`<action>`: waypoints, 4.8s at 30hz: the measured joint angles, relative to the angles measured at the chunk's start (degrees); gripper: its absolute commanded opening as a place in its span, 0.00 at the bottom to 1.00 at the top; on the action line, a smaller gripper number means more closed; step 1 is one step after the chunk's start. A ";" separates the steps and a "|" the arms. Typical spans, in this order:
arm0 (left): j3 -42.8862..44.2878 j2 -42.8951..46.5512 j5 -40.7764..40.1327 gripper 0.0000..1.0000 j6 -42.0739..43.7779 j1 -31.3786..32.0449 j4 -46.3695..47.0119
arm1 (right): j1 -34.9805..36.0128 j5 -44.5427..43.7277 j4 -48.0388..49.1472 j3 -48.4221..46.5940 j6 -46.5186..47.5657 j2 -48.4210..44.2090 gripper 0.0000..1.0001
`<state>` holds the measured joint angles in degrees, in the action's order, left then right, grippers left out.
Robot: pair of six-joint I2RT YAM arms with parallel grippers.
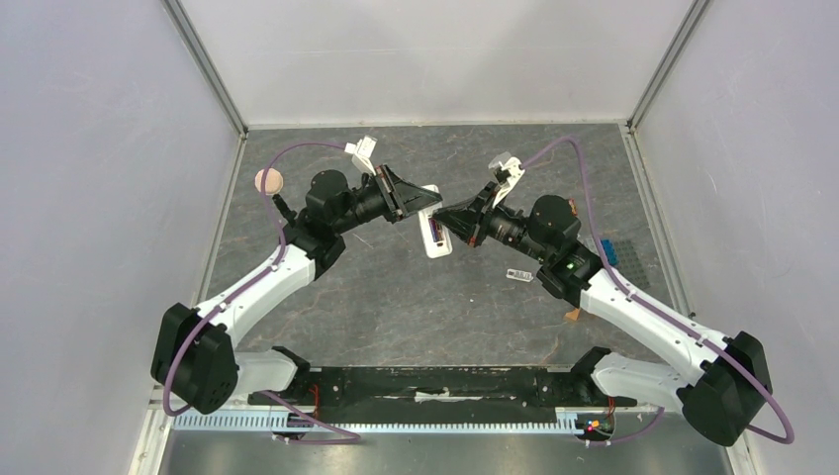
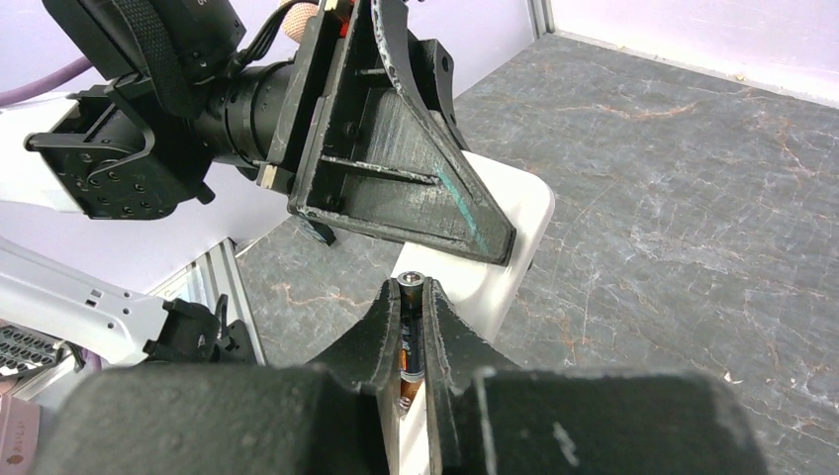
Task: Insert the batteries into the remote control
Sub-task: Load the battery into the remote control.
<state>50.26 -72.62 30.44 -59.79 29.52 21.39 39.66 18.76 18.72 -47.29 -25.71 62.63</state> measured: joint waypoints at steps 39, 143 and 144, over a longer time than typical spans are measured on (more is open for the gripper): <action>-2.34 -1.66 -1.99 0.02 -4.35 -2.45 3.28 | 2.78 -6.86 -4.13 -2.47 -0.15 4.66 0.34; -11.85 -0.35 -8.04 0.02 -19.39 -2.45 20.90 | -0.13 -9.29 -3.67 3.39 -48.54 3.37 0.17; -11.85 -0.35 -7.98 0.02 -19.45 -2.45 20.90 | -0.13 -9.29 -3.54 3.39 -48.22 3.39 0.16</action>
<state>38.41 -72.97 22.46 -79.24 27.07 42.28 39.53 9.47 15.18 -43.90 -73.93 66.02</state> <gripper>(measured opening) 0.311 0.284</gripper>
